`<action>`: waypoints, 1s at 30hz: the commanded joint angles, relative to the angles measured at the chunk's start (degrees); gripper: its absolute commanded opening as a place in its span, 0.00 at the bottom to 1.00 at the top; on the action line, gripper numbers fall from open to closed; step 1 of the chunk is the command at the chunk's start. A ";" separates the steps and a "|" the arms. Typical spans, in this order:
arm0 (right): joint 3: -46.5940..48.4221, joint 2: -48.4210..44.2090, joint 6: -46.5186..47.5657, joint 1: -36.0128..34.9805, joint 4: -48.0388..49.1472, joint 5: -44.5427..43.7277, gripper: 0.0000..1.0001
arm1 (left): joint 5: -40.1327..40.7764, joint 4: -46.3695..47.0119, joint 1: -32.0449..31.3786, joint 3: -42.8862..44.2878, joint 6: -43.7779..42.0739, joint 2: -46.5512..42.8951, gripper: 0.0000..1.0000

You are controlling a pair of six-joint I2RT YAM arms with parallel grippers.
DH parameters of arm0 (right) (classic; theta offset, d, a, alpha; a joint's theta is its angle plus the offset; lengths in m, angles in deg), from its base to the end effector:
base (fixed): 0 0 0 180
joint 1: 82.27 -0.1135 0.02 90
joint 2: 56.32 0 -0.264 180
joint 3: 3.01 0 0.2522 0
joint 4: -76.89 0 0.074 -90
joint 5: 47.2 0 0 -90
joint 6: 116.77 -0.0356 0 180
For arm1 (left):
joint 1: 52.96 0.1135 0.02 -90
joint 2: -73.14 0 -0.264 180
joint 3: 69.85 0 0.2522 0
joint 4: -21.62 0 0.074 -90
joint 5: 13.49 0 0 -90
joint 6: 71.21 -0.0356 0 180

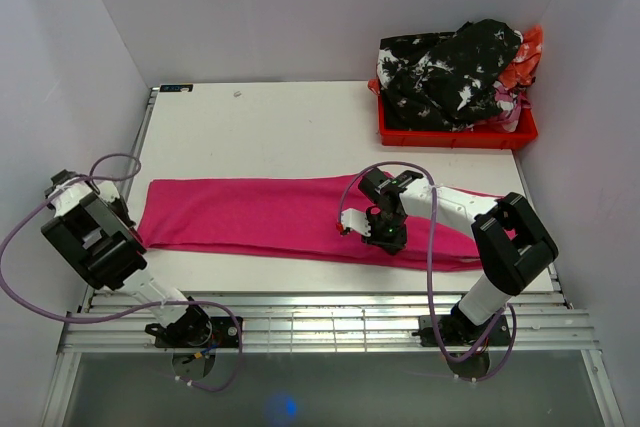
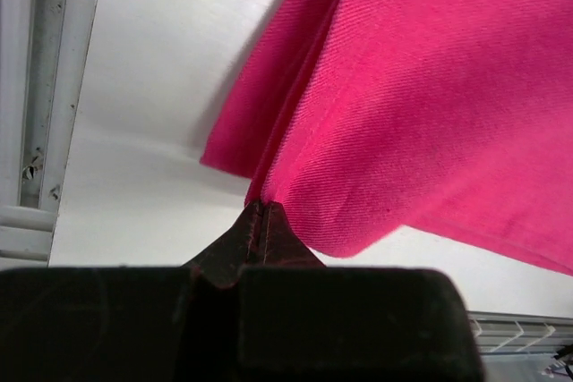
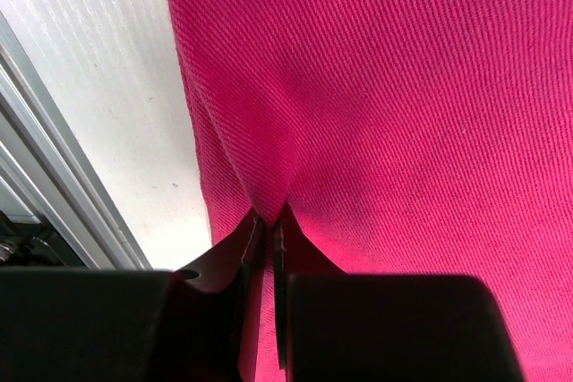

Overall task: Fold and stack the trousers
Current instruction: Fold the trousers

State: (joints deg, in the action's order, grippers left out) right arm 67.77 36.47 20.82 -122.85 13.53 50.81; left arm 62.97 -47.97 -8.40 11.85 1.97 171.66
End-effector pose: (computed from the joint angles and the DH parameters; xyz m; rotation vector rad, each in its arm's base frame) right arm 0.2060 0.1830 0.1738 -2.1251 2.1817 0.2053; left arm 0.2248 0.2097 0.1932 -0.6981 2.8731 -0.2545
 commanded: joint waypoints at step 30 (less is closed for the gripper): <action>2.49 0.46 1.10 -0.12 -1.55 1.48 0.08 | 3.52 6.88 1.06 4.67 -0.76 3.52 0.00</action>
State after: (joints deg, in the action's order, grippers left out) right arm 69.06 36.80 21.48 -122.85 12.70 51.97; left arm 65.97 -43.17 -7.77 17.51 1.49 175.85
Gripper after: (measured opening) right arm 0.087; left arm 0.019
